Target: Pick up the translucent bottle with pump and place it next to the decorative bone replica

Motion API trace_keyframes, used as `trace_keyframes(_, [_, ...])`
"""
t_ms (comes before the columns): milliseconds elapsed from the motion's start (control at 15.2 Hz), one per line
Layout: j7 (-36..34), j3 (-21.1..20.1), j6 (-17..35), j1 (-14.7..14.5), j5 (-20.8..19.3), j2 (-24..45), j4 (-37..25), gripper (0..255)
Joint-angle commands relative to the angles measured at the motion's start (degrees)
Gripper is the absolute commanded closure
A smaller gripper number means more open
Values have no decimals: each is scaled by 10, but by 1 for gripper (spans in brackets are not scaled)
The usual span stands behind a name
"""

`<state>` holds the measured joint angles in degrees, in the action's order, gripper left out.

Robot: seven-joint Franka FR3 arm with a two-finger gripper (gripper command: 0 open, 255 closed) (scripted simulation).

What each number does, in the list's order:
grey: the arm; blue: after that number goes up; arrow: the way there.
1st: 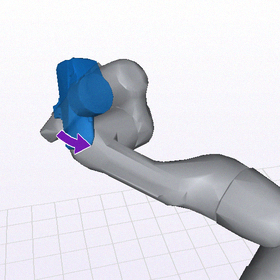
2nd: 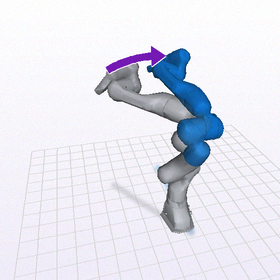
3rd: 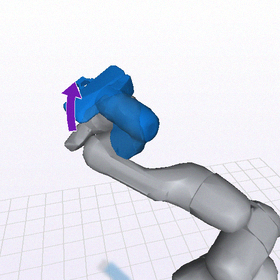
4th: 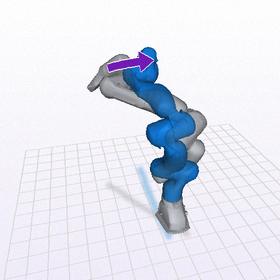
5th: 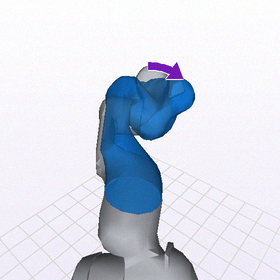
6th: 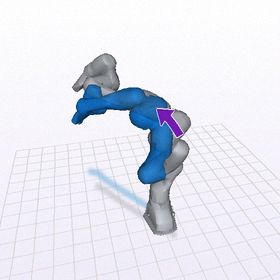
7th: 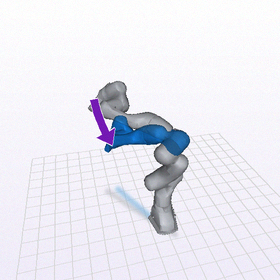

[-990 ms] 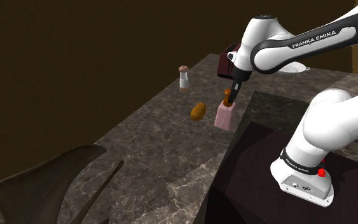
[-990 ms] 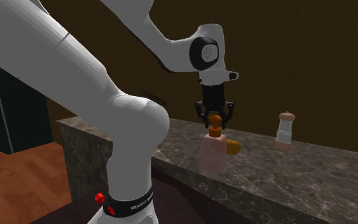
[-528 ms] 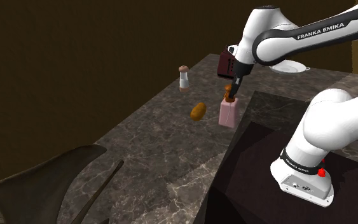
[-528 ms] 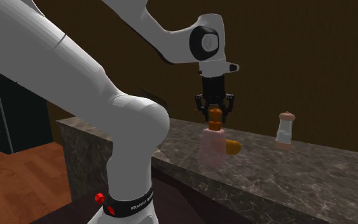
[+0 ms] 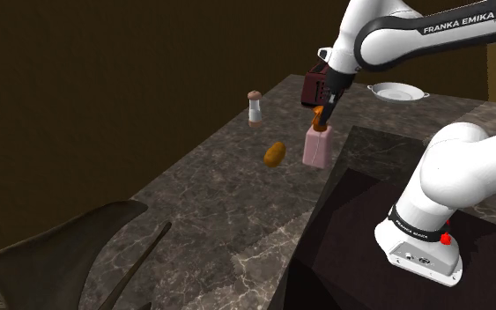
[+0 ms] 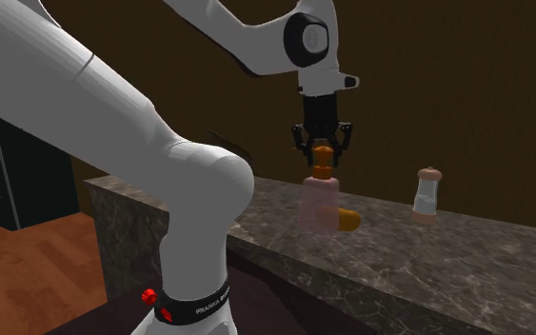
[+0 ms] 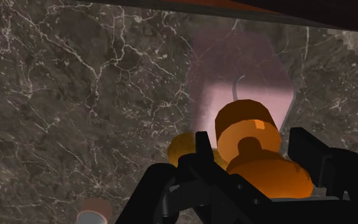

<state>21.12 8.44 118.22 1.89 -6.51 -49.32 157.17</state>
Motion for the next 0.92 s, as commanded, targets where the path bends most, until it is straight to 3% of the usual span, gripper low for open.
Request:
trace_keyframes(0, [2, 0, -17, 0, 1, -2, -15, 255])
trace_keyframes(858, [2, -9, -116, -6, 11, -1, -115, 255])
